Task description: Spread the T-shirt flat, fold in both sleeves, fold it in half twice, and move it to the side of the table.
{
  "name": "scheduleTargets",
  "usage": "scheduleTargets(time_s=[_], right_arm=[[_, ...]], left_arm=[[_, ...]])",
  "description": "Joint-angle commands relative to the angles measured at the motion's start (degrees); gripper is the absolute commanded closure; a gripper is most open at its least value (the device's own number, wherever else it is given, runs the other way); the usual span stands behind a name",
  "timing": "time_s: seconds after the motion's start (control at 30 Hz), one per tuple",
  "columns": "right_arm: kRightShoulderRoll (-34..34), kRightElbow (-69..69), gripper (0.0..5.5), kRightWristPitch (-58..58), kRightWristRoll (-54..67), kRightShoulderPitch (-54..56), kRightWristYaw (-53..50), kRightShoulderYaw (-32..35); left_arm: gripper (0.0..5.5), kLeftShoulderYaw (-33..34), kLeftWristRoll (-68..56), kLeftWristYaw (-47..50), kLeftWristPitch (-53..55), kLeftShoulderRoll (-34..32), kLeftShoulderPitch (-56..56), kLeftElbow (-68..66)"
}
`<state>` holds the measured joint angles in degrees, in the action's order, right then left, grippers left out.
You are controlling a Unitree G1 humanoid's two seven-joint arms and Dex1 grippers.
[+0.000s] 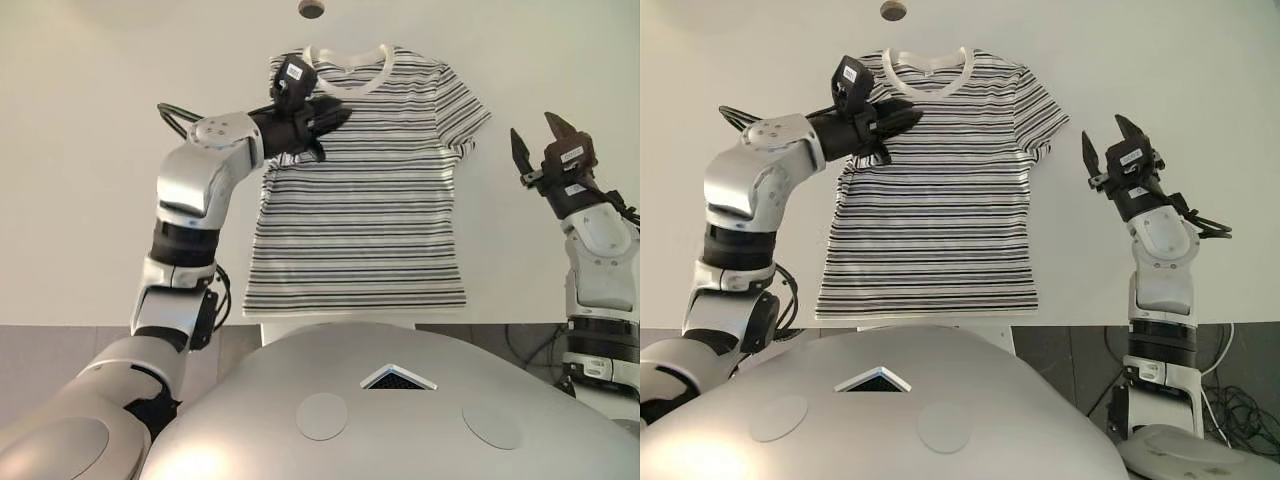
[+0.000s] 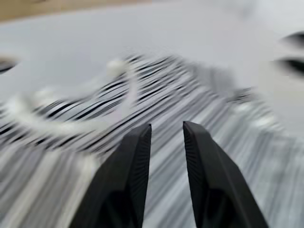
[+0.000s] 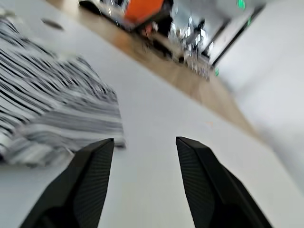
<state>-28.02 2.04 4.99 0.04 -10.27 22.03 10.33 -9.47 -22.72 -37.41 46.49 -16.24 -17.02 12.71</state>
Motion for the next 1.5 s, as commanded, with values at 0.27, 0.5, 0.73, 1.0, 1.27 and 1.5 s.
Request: scheduleTargets(time_s=[0.27, 0.5, 0.73, 1.0, 1.27, 1.5], right_arm=[[4.40, 8.54, 3.07, -35.16, 19.66, 18.35, 0.61, 4.97], [5.20, 14.65, 3.07, -39.81, 19.83, 24.36, 1.76, 2.41], [5.53, 17.35, 3.07, -36.86, 16.62, 24.85, 0.96, -0.64], [5.98, 16.63, 3.98, -35.80, 16.45, 23.96, 1.71, -1.82], [5.76, 15.01, 5.47, -35.78, 16.77, 23.10, 1.79, -2.01], [6.36, 8.63, 5.47, -34.78, 15.85, 21.58, -0.08, -2.69]], left_arm=[[4.27, 18.78, 0.04, 4.90, -16.72, -6.14, 3.42, 5.90], [4.27, 14.78, 7.16, 6.47, -27.82, -5.84, 7.94, 3.01], [4.27, 11.77, 8.89, 7.75, -29.99, -4.88, 10.21, 4.16], [4.25, 10.36, 9.49, 8.59, -31.05, -4.77, 10.71, 4.42], [4.25, 9.97, 9.44, 8.86, -31.04, -4.49, 10.57, 4.18], [4.25, 9.66, 9.56, 9.04, -31.24, -4.29, 10.37, 3.53]])
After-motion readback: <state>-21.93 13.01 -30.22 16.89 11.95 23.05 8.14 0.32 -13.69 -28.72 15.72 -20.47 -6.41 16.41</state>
